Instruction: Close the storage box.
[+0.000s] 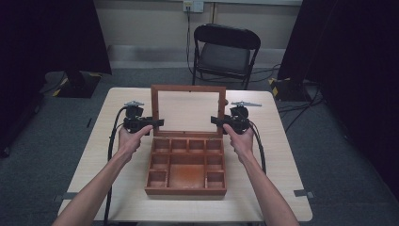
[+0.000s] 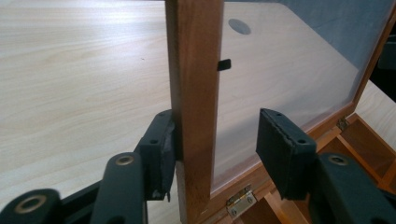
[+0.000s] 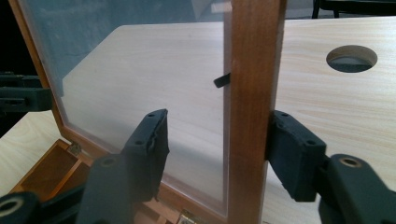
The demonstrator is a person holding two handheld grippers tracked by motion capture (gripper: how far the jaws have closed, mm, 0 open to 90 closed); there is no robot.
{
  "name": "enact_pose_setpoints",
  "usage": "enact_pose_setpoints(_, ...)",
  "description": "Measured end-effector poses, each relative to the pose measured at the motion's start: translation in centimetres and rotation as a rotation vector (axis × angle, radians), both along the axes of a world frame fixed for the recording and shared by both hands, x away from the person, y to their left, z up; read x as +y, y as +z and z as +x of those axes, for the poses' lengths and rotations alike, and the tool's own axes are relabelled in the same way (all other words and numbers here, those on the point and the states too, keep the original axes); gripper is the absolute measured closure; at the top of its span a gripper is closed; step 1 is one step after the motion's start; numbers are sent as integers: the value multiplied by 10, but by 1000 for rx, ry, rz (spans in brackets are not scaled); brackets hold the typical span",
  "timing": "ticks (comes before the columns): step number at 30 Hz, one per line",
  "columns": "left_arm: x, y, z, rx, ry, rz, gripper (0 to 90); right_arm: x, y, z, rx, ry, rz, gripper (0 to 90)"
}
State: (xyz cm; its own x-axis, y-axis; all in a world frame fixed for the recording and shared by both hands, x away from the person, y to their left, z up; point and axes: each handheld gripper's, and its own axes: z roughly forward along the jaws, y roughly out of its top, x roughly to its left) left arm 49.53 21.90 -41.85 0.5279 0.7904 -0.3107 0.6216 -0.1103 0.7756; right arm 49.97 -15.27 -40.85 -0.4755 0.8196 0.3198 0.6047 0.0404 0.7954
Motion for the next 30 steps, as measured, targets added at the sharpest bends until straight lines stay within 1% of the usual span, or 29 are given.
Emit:
enact_pose_setpoints(2,1,2,-3,-12,-9,7,515,-2,2,-3,0,5,10,438)
enact_pose_setpoints(3,1,2,-3,-12,-9,7,527,-2,2,-3,0,5,10,438)
enact_pose_setpoints(4,2,3,-4,-22,-16,12,527,-3,3,-4,3,6,15,458)
enact_pose_setpoints(5,3,3,-7,-35,-27,18,550,-6,4,-8,-1,11,22,492)
enact_pose_setpoints(6,3,3,-7,-35,-27,18,560,-6,4,-8,-1,11,22,492)
enact_pose_setpoints(7,4,4,-9,-41,-31,8,563,-7,5,-10,-7,15,21,506)
enact_pose_setpoints(9,5,5,-10,-46,-38,14,559,-7,6,-12,-13,17,21,512)
enact_pose_setpoints(11,4,5,-12,-49,-37,11,558,-8,6,-14,-12,18,22,511)
enact_pose_setpoints(14,6,6,-13,-48,-51,14,558,-8,7,-17,-21,24,22,509)
enact_pose_setpoints(16,6,6,-16,-54,-50,7,554,-8,8,-19,-21,29,21,506)
enact_pose_setpoints(20,7,7,-20,-59,-58,19,546,-10,9,-24,-23,42,15,501)
enact_pose_setpoints(22,7,7,-21,-61,-57,12,541,-10,10,-26,-26,47,14,494)
enact_pose_setpoints(23,7,8,-22,-60,-64,19,539,-10,10,-28,-26,47,18,488)
enact_pose_setpoints(27,6,9,-27,-64,-58,22,527,-11,9,-31,-33,54,18,479)
enact_pose_setpoints(30,6,9,-29,-65,-62,25,513,-11,10,-34,-31,61,18,470)
